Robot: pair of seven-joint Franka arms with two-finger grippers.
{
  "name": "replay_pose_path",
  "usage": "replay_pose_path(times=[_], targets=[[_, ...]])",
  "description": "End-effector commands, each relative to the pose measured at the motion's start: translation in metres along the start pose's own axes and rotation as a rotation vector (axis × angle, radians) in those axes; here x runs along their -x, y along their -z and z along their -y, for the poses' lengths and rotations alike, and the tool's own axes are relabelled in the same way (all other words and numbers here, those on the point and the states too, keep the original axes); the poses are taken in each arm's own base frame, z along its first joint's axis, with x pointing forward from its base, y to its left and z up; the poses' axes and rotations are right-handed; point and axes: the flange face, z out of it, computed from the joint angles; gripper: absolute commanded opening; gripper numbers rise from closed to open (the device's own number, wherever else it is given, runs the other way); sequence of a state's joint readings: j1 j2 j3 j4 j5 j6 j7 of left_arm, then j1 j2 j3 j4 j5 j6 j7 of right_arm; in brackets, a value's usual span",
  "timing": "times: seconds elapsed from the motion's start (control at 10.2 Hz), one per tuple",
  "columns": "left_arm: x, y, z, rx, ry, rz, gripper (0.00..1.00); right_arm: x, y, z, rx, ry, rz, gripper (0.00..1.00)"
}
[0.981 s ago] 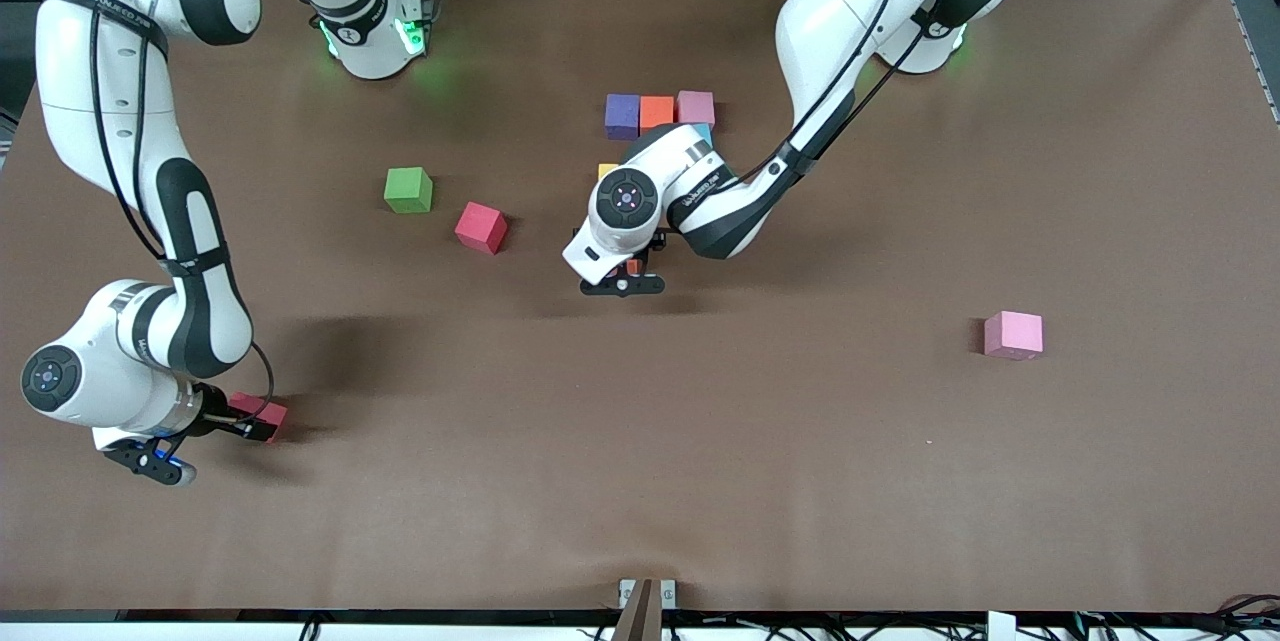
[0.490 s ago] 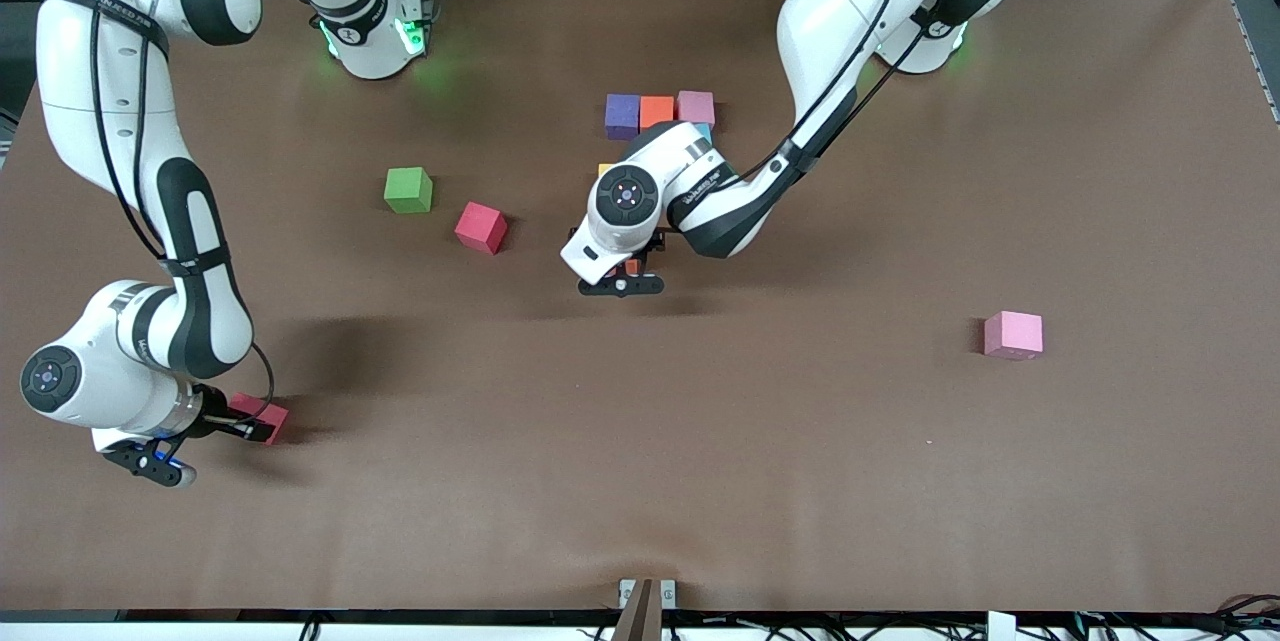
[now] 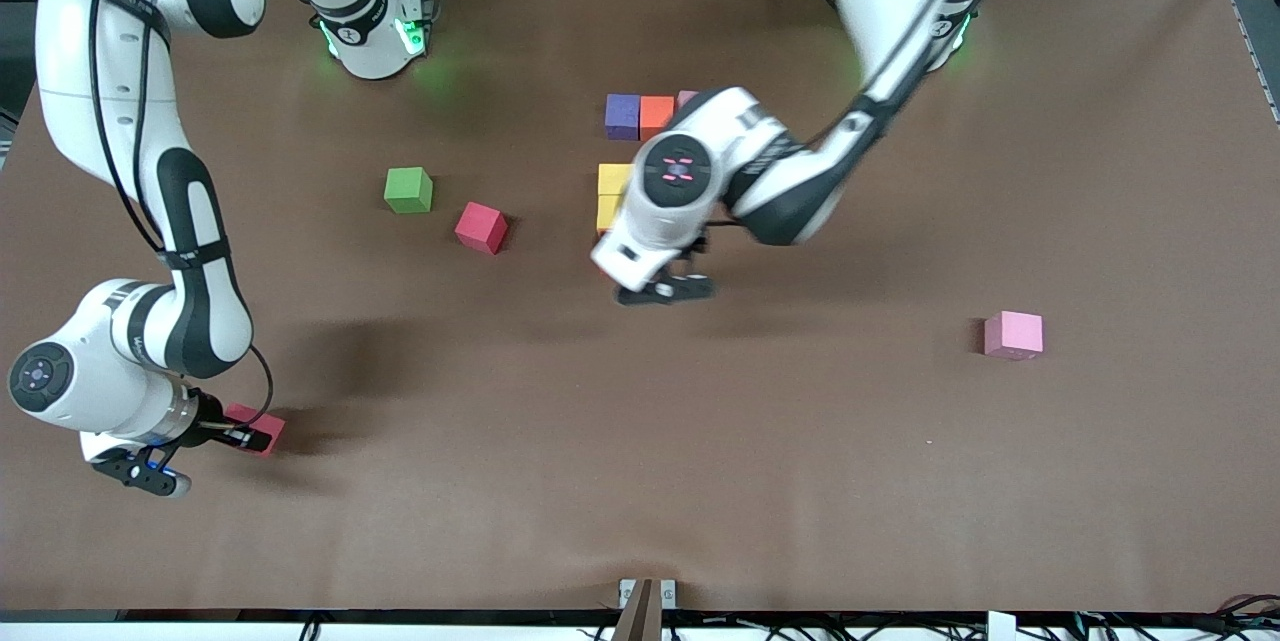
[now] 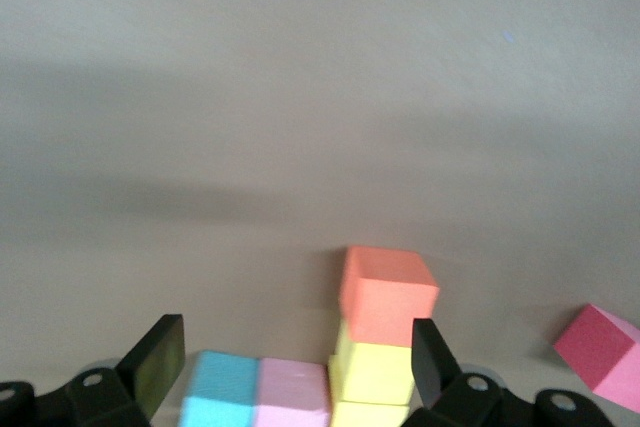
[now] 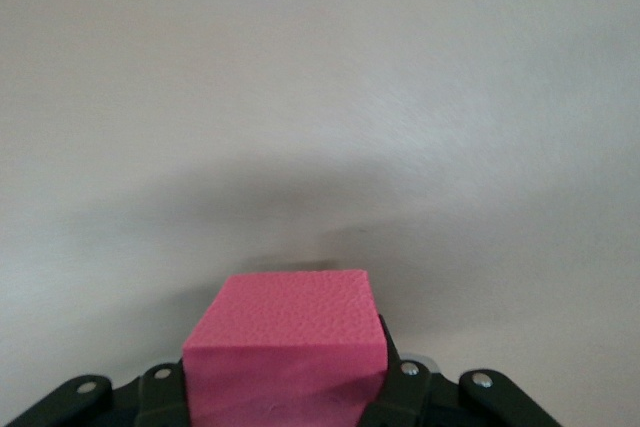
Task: Form number 2 with 11 blocks
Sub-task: 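Carry red to the figure with the right gripper while the left reaches pink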
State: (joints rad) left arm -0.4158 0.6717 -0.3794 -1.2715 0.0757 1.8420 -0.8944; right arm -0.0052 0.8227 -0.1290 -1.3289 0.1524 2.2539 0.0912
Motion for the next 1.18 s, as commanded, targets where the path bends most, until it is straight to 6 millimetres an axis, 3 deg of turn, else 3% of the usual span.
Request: replay_pose_path(times=[0.0, 0.1, 0.2, 0.39, 0.59, 0.88, 1.08], targets=[[-0.030, 0.049, 0.084, -0.028, 0.015, -0.010, 1.00, 0.013, 0.047, 0.025, -0.008, 0.132, -0.018, 0.53], [-0.054, 0.067, 0.140, -0.021, -0.037, -0.012, 1.00, 0.019, 0.059, 0.040, -0.015, 0.189, -0.024, 0.53], [-0.079, 0.071, 0.200, -0.031, -0.092, 0.002, 1.00, 0.028, 0.070, 0.059, -0.022, 0.255, -0.028, 0.53], [-0.114, 0.054, 0.290, -0.045, -0.119, 0.053, 1.00, 0.044, 0.085, 0.095, -0.033, 0.347, -0.035, 0.53], [-0.147, 0.034, 0.373, -0.015, -0.142, 0.083, 1.00, 0.067, 0.098, 0.143, -0.046, 0.450, -0.040, 0.53], [-0.157, -0.014, 0.422, -0.167, -0.232, 0.046, 1.00, 0.107, 0.112, 0.214, -0.062, 0.589, -0.041, 0.53], [-0.159, -0.054, 0.453, -0.143, -0.231, 0.014, 1.00, 0.143, 0.112, 0.269, -0.072, 0.685, -0.035, 0.53]])
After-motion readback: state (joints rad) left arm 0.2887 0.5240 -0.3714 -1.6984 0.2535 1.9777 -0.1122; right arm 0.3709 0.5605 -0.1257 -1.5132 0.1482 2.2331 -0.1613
